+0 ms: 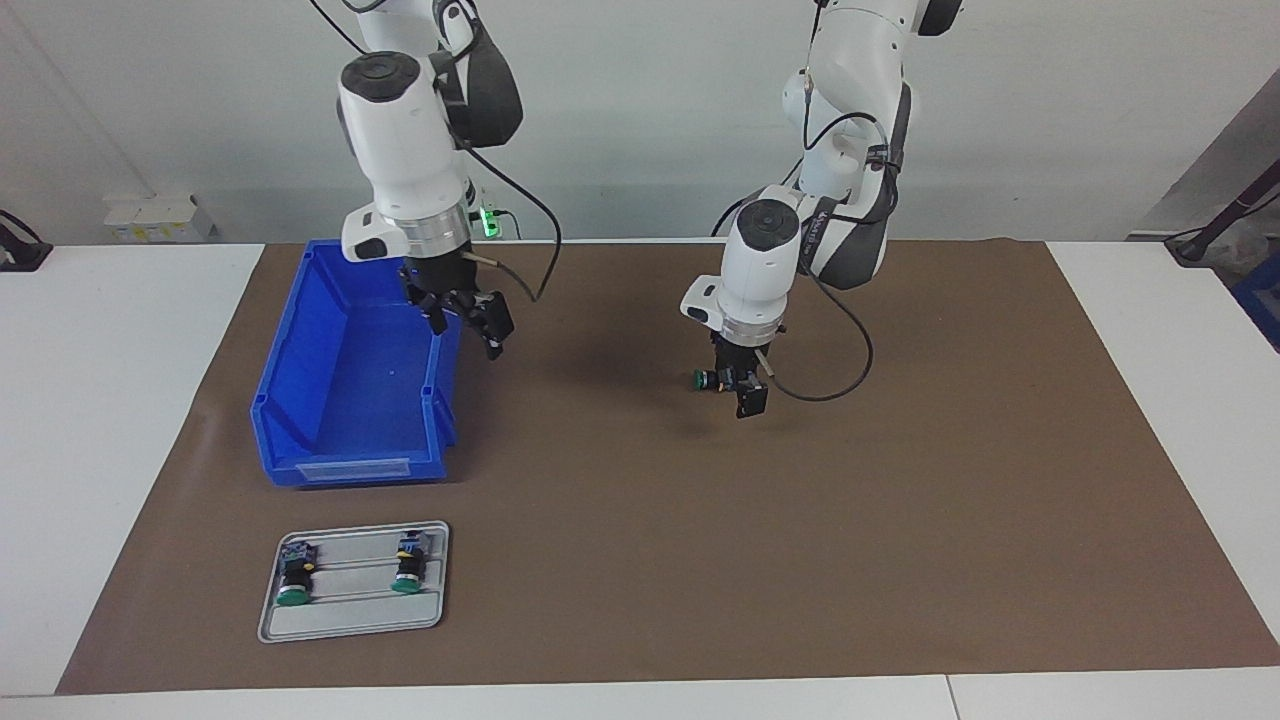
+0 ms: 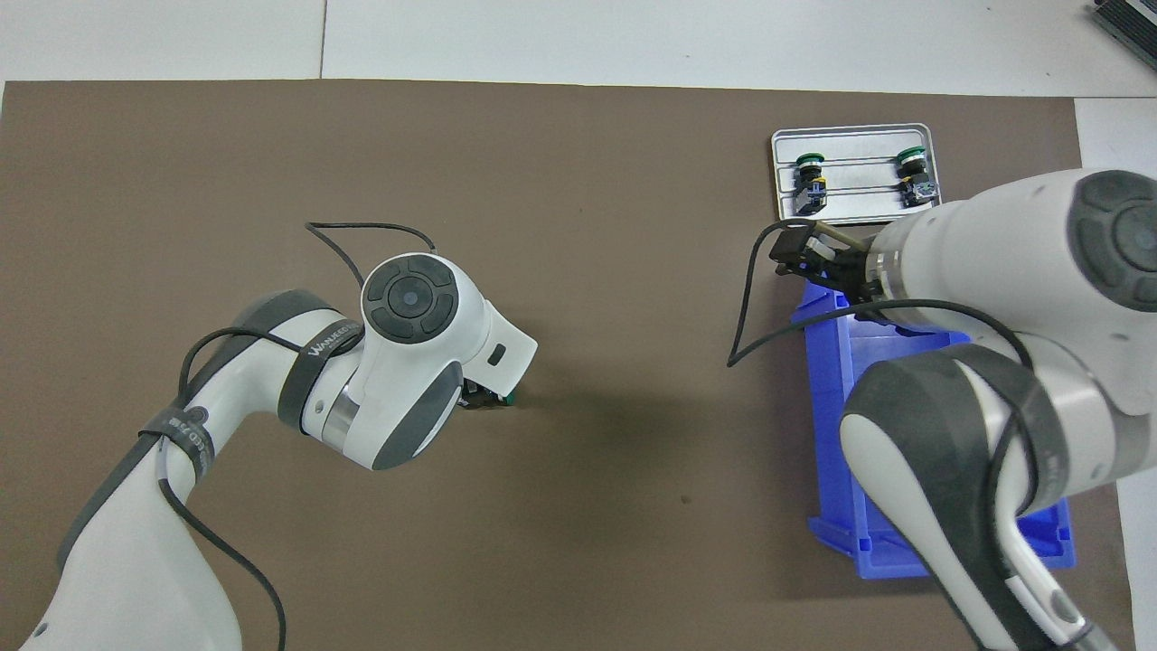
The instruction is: Place and press button with both arms
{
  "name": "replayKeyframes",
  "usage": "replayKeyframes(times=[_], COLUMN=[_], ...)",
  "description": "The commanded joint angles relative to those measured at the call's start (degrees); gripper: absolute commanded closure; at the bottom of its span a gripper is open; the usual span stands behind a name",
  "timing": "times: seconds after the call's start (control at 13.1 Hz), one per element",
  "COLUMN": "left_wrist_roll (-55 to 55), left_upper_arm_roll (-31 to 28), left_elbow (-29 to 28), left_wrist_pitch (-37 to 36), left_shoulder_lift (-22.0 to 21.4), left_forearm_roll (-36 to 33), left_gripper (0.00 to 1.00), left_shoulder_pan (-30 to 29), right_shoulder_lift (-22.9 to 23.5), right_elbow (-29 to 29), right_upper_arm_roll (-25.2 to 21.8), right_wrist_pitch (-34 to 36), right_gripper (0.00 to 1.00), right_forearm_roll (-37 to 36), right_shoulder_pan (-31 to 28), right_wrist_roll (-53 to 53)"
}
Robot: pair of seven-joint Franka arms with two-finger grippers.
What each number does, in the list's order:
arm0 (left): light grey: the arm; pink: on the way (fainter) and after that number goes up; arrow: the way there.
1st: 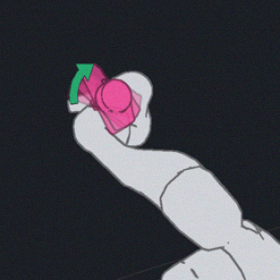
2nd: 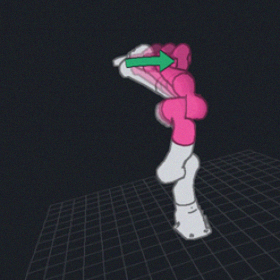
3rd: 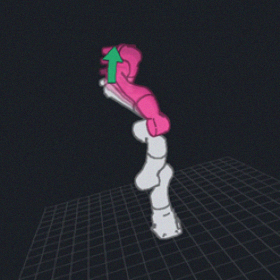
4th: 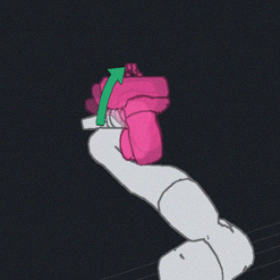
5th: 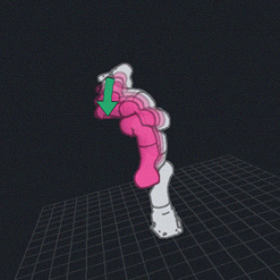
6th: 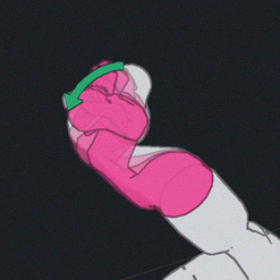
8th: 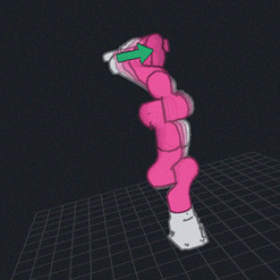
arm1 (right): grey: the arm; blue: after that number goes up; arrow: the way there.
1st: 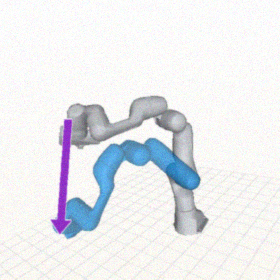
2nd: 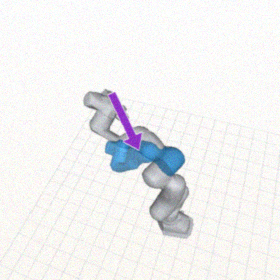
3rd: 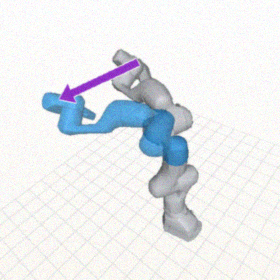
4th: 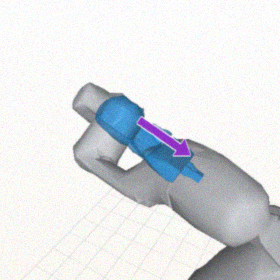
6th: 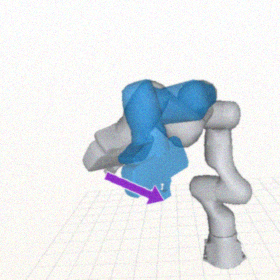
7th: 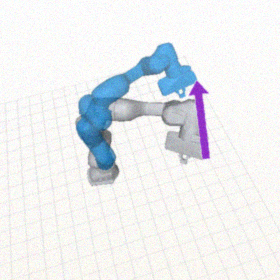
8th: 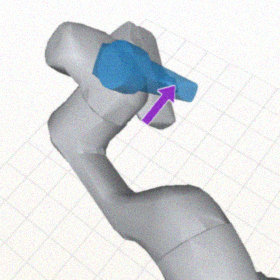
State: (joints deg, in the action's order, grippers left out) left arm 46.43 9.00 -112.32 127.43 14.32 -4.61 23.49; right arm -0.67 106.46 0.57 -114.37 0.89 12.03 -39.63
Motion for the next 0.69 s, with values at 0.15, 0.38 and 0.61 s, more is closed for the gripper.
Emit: replayKeyframes(times=[0.15, 0.38, 0.61], left_wrist_roll=[1.1, 0.9, 0.3], left_upper_arm_roll=[-0.9, -0.8, -0.8], left_elbow=[-4.9, -7.3, -9.7], left_wrist_pitch=[0.1, 0.5, 5.4], left_shoulder_lift=[-2.0, -2.5, -2.3], left_forearm_roll=[-1.1, -0.9, -0.9], left_gripper=[0.00, 0.00, 0.00], left_shoulder_pan=[3.5, 4.3, 4.9], right_shoulder_lift=[0.1, 1.7, 1.2], right_elbow=[-9.3, -15.4, -14.4], right_upper_arm_roll=[0.3, 0.2, 0.2], right_wrist_pitch=[11.0, 16.7, 18.4], right_gripper=[0.00, 0.00, 0.00], right_forearm_roll=[2.0, 1.1, 0.8], right_shoulder_pan=[-5.3, -7.6, -7.3], right_wrist_roll=[19.3, 28.6, 30.1])
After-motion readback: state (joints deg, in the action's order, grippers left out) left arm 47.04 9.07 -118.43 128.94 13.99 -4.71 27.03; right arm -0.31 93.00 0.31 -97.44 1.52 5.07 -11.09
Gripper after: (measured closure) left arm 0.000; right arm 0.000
